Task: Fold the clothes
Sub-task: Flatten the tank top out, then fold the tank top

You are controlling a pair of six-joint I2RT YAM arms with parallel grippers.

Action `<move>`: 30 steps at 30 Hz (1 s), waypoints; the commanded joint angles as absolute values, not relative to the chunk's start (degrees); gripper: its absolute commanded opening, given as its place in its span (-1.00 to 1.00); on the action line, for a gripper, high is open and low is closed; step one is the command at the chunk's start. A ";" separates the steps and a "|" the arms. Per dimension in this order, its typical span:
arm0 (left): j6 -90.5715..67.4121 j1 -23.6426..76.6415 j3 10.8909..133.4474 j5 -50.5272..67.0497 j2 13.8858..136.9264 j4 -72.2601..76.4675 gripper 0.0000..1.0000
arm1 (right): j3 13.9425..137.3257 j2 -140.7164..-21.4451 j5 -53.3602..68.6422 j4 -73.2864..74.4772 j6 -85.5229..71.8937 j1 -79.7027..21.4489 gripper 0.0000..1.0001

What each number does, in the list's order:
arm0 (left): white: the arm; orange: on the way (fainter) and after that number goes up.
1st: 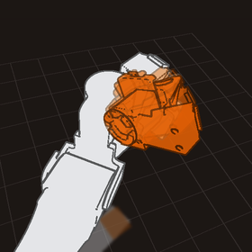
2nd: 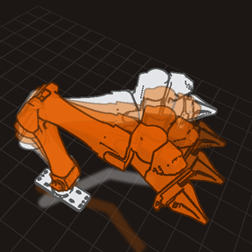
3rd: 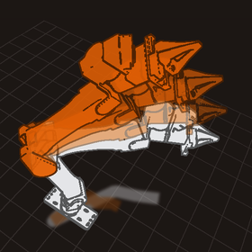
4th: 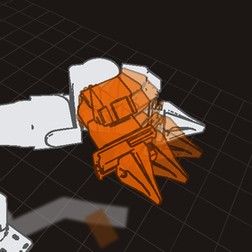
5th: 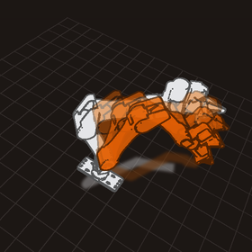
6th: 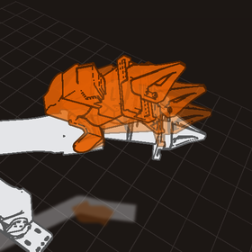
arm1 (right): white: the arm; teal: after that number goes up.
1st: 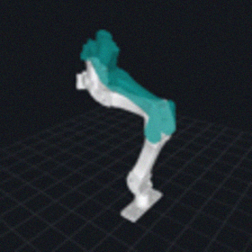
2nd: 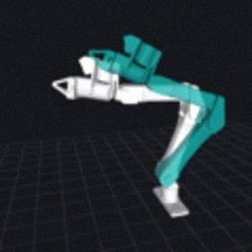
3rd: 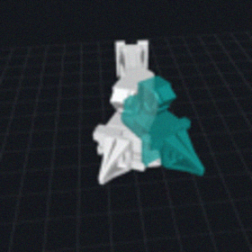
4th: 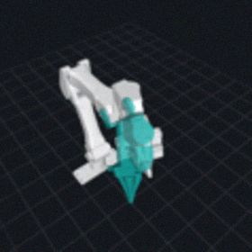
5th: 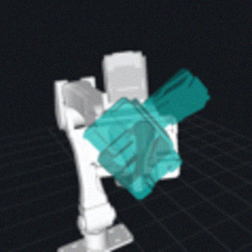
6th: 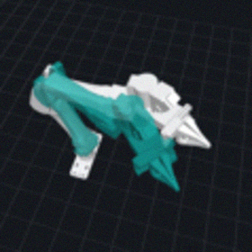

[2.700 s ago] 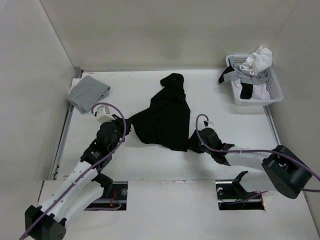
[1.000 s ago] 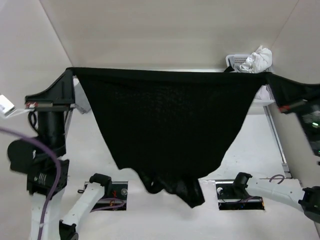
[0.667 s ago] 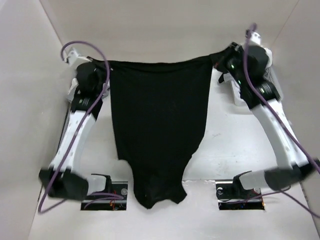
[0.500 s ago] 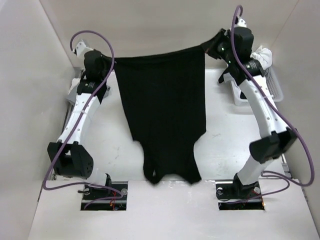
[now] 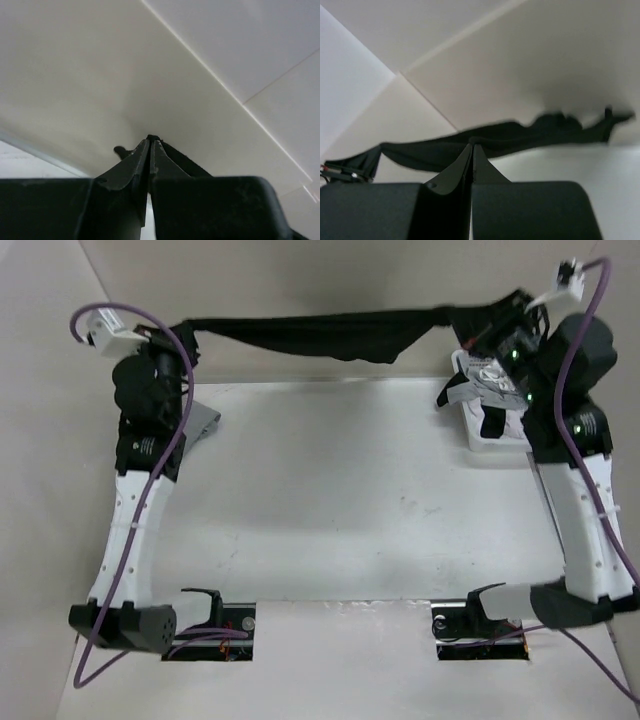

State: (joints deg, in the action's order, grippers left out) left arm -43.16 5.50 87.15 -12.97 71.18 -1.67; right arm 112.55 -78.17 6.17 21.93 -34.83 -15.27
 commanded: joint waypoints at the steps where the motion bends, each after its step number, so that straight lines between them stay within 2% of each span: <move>1: -42.54 6.72 72.22 -14.06 64.28 0.61 -0.98 | 92.28 -69.65 3.87 15.93 -34.63 -16.56 -1.00; 5: -43.85 7.77 53.22 -15.46 52.06 0.18 -0.98 | 64.15 -54.10 1.15 10.82 -36.47 -20.33 -1.00; 9: -44.73 8.57 37.38 -15.82 38.70 -5.95 -0.98 | 42.42 -39.24 -2.10 10.89 -41.55 -26.91 -1.00; 14: -46.49 10.58 29.01 -15.21 24.46 -20.98 -1.00 | 27.27 -26.57 -6.32 19.05 -51.13 -41.66 -1.00; 20: -58.25 15.86 25.31 -12.13 10.48 -39.00 -0.99 | 21.62 -15.13 -15.53 31.44 -65.98 -64.95 -1.00; 24: -58.46 16.92 26.89 -14.84 8.52 -43.86 -0.99 | 23.29 -20.28 -26.17 34.89 -72.50 -78.94 -1.00; 26: -57.13 17.01 26.20 -16.26 12.11 -39.58 -0.99 | 24.69 -26.34 -28.56 33.93 -71.29 -77.93 -1.00; 30: -54.94 15.96 25.57 -17.75 26.93 -20.36 -0.99 | 27.15 -35.58 -22.00 22.80 -56.30 -59.61 -1.00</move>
